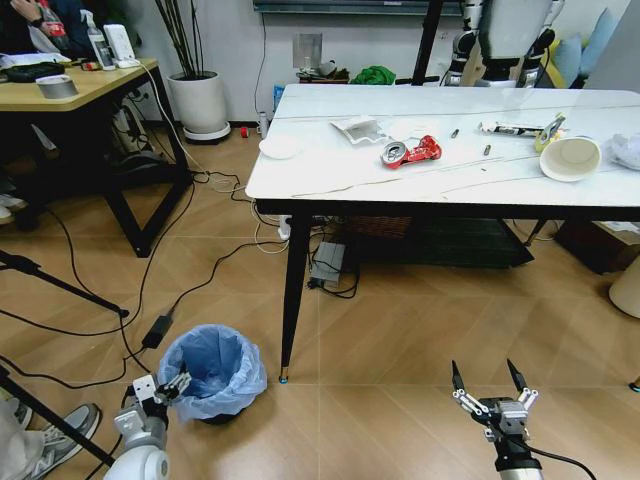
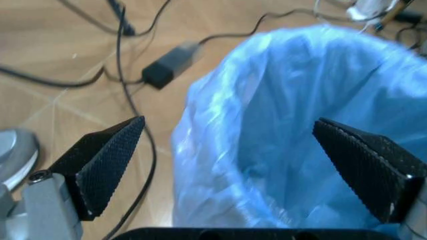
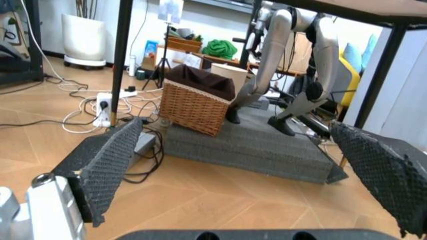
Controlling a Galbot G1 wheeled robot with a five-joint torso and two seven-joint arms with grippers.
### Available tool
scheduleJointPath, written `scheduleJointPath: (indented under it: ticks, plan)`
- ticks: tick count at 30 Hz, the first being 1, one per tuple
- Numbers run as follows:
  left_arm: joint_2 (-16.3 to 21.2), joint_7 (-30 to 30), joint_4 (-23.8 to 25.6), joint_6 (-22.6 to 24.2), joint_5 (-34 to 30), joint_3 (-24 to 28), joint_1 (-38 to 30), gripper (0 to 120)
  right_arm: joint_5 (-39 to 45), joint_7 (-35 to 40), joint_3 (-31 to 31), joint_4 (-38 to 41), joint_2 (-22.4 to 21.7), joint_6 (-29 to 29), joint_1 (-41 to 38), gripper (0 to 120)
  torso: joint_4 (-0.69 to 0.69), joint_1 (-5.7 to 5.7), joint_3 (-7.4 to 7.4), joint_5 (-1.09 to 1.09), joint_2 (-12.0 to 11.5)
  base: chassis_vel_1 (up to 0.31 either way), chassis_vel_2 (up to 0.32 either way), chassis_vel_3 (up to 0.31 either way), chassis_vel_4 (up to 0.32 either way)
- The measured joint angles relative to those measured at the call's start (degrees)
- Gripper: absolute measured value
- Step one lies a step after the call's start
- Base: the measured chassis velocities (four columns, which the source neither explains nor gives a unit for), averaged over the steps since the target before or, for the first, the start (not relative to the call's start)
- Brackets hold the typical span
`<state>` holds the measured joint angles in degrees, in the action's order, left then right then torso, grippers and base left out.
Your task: Pick up the trash bin and place the trash from the table into it.
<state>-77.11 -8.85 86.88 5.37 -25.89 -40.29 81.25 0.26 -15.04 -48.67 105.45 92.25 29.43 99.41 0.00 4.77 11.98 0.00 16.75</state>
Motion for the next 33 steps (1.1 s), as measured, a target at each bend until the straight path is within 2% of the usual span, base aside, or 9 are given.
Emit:
scheduleJointPath:
  ticks: [6,9,15,18,23,25,27,32,33]
  plan:
    - [-0.20,-1.22,-1.69,1.81,-1.41,-0.55,-2.49,98,0.03,-0.04,0.18,-0.20,-0.04,-0.11,-0.06,100,0.00,0.00,0.00,0.00,0.00,0.000,0.000,0.000,0.000]
    - [-0.10,-1.33,-1.94,2.11,-1.59,-0.38,-3.13,93,0.00,-0.07,0.27,-0.20,-0.04,-0.23,-0.10,100,0.00,0.00,0.00,0.00,0.00,0.000,0.000,0.000,0.000]
    - [-0.02,-1.42,-3.39,2.81,-1.59,0.48,-4.51,68,-0.07,-0.11,0.28,-0.24,-0.07,-0.62,-0.23,100,0.00,0.00,0.01,0.00,0.01,0.000,0.000,0.000,0.000]
    - [-0.20,-1.42,-3.92,2.83,-1.51,0.54,-4.64,63,-0.07,-0.12,0.26,-0.33,-0.08,-0.66,-0.25,100,0.00,0.01,0.01,0.00,0.01,0.000,0.000,0.000,0.000]
    - [-0.60,-1.21,-4.99,3.11,-1.44,0.54,-5.23,39,0.25,-0.12,0.21,-0.09,-0.10,-1.34,-0.47,100,0.00,0.00,0.01,0.00,0.01,0.000,0.000,0.000,0.000]
    - [-0.63,-1.17,-5.07,3.21,-1.40,0.54,-5.24,38,0.34,-0.12,0.20,0.04,-0.10,-1.46,-0.51,100,0.00,0.01,0.01,-0.01,0.01,0.000,0.000,0.000,0.000]
    - [-0.80,-1.12,-5.23,3.45,-1.36,0.50,-5.23,27,0.58,-0.12,0.21,0.28,-0.10,-1.62,-0.53,100,0.00,0.00,0.01,0.00,0.01,0.000,0.000,0.000,0.000]
    - [-1.26,-1.08,-5.28,4.10,-1.00,0.43,-4.90,7,0.79,-0.12,0.31,0.48,-0.10,-1.71,-0.46,100,0.00,0.00,0.01,0.00,0.01,0.000,0.000,0.000,0.000]
    - [-1.26,-1.08,-5.28,4.10,-1.00,0.43,-4.90,7,0.79,-0.12,0.31,0.48,-0.10,-1.71,-0.46,100,0.00,0.00,0.01,0.00,0.01,0.000,0.000,0.000,0.000]
